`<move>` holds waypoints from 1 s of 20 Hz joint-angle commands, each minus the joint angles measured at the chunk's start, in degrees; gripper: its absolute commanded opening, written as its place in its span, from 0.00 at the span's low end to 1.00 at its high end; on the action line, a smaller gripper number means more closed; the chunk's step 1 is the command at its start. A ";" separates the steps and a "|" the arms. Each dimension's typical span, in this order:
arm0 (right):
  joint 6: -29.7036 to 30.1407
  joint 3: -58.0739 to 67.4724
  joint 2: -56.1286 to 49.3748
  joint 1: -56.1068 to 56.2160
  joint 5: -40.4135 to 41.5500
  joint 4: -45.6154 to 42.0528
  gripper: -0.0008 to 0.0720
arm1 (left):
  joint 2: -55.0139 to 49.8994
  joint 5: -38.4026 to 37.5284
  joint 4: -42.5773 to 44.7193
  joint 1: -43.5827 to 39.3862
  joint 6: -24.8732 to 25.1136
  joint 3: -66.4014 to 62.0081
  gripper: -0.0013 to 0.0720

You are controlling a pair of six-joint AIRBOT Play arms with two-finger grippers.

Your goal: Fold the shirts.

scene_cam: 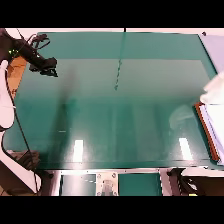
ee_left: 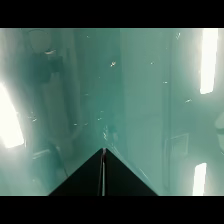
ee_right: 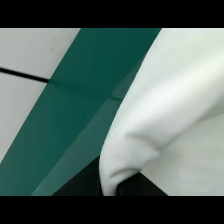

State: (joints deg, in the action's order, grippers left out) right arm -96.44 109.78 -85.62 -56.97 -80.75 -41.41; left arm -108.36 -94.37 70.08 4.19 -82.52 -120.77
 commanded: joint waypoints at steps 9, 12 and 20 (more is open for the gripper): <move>4.94 -0.26 -1.75 -3.93 -7.10 -0.76 0.03 | 0.04 0.74 -1.42 -0.02 -0.02 0.00 0.06; -0.61 -0.26 0.15 -5.77 -13.81 -10.60 0.03 | 0.04 0.68 -1.62 -0.02 -0.02 0.00 0.06; -0.44 -2.45 5.07 -13.66 -24.70 -19.06 0.03 | 0.04 -0.70 -2.01 -0.02 0.00 0.00 0.06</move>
State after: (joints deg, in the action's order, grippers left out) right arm -96.82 108.81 -81.58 -68.77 -100.12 -55.20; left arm -108.36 -94.78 68.34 4.19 -82.59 -120.77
